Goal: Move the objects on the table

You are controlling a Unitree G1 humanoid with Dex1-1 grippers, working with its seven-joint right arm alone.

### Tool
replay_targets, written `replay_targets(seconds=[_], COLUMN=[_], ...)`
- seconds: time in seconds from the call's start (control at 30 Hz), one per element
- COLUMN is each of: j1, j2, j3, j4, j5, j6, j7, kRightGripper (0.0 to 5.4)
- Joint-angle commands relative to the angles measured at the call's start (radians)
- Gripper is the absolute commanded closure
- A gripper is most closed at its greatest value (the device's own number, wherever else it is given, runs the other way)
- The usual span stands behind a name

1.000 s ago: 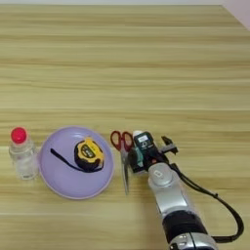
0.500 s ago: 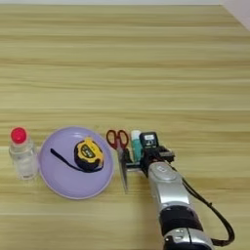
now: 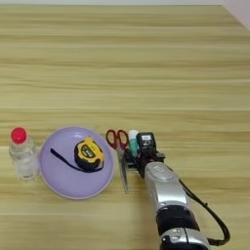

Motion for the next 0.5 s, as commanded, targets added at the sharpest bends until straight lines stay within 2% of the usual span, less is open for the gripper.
replay_targets(seconds=[0.03, 0.1, 0.33, 0.5], j1=[-0.032, -0.032, -0.030, -0.028], j2=[-0.025, -0.025, -0.020, -0.012], j3=[-0.011, -0.013, -0.020, -0.028], j4=[-0.034, -0.034, -0.051, -0.075], j5=[0.001, 0.001, 0.009, 0.026], j6=[0.001, -0.001, -0.012, -0.030], j7=[-0.014, -0.016, -0.016, -0.013], kRightGripper=[2.51, 2.65, 3.69, 3.73])
